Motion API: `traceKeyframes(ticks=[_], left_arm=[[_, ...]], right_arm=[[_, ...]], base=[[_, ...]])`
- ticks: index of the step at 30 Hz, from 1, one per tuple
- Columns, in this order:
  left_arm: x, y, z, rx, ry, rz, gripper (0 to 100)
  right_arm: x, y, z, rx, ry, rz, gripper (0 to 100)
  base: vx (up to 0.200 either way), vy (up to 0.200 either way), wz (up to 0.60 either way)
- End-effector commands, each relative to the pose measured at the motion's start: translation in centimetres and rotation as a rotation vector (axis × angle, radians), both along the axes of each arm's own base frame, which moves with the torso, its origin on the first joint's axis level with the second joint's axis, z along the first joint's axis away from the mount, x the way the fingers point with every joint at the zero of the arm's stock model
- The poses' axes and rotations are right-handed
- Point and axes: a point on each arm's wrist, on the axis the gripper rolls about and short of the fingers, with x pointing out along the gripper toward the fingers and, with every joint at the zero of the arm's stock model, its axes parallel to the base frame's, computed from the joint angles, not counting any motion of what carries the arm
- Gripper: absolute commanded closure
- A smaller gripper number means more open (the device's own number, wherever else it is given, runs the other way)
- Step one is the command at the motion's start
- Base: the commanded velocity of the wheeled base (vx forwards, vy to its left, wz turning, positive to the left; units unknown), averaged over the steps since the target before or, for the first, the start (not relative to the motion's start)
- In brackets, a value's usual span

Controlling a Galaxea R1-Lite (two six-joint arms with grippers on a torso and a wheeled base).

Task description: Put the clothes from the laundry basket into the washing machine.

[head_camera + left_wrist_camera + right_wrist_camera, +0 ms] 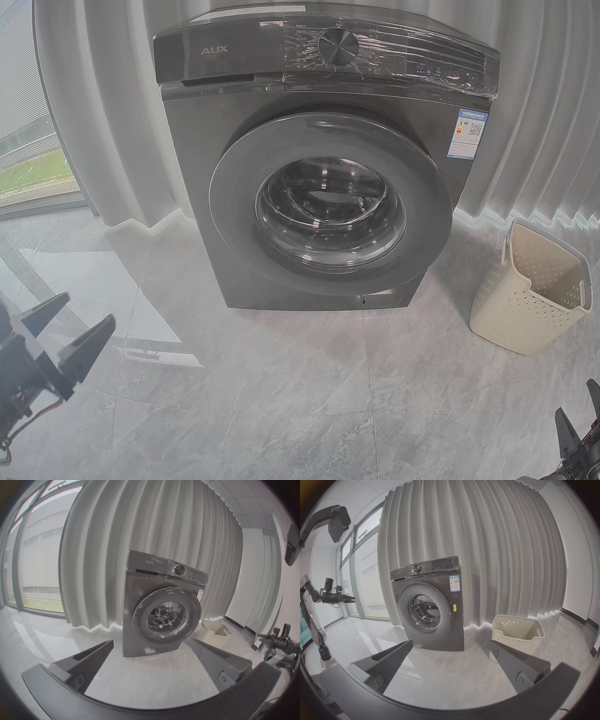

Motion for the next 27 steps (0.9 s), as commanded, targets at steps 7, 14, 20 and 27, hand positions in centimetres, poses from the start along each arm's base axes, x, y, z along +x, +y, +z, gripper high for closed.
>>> traceKeyframes(ticks=[7, 14, 20, 27], left_arm=[[-8.5, 3.8, -7.7, 0.025, -0.068, 0.144, 0], [-10.3, 4.2, -11.2, 0.028, -0.016, 0.155, 0], [-10.3, 4.2, -11.1, 0.021, -0.01, 0.174, 0], [-10.3, 4.4, -11.1, 0.053, -0.008, 0.351, 0]], right_arm=[[0.1, 0.0, -0.5, 0.002, 0.014, -0.003, 0], [0.1, 0.0, -0.1, -0.012, -0.012, 0.002, 0], [-1.1, 0.1, 4.1, -0.013, -0.13, 0.048, 0], [2.0, 0.8, 5.6, 0.052, 0.135, 0.355, 0]], base=[[0.0, 0.0, 0.0], [0.0, 0.0, 0.0], [0.0, 0.0, 0.0], [0.0, 0.0, 0.0]])
